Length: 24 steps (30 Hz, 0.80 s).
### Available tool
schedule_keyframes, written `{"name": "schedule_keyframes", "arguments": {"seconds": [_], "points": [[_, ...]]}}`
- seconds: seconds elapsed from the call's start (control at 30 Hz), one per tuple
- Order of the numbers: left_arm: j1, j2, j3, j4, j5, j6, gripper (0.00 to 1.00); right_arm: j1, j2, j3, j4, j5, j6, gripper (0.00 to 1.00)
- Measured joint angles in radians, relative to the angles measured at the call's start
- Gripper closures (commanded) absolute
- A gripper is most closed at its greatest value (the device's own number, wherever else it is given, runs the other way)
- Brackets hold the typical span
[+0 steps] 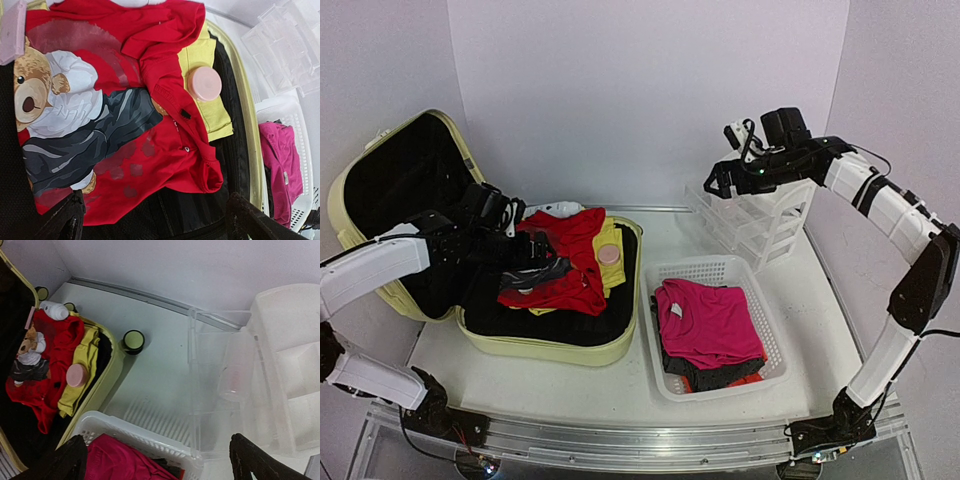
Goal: Open, take out, and arrange the luggage
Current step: Pick up the makeup from the opened luggage.
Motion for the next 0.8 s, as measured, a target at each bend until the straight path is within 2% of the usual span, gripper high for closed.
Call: {"name": "schedule_keyframes", "arguments": {"seconds": [0.1, 0.27, 0.47, 0.6, 0.8], "points": [[0.0, 0.057, 0.025, 0.002, 0.02, 0.001, 0.08, 0.002, -0.005, -0.033, 0.023, -0.096, 0.063, 0.02], [0.0, 0.163, 0.09, 0.037, 0.041, 0.012, 0.2, 0.025, -0.005, -0.087, 0.055, -0.188, 0.137, 0.02], [0.0, 0.353, 0.205, 0.106, 0.087, 0.058, 0.13, 0.056, -0.005, -0.119, 0.07, -0.235, 0.18, 0.02], [-0.003, 0.516, 0.316, 0.136, 0.129, 0.087, 0.13, 0.058, -0.01, -0.129, 0.079, -0.24, 0.191, 0.02], [-0.034, 0.679, 0.449, 0.137, 0.127, 0.134, 0.15, 0.058, -0.04, -0.151, 0.08, -0.229, 0.192, 0.02]]}}
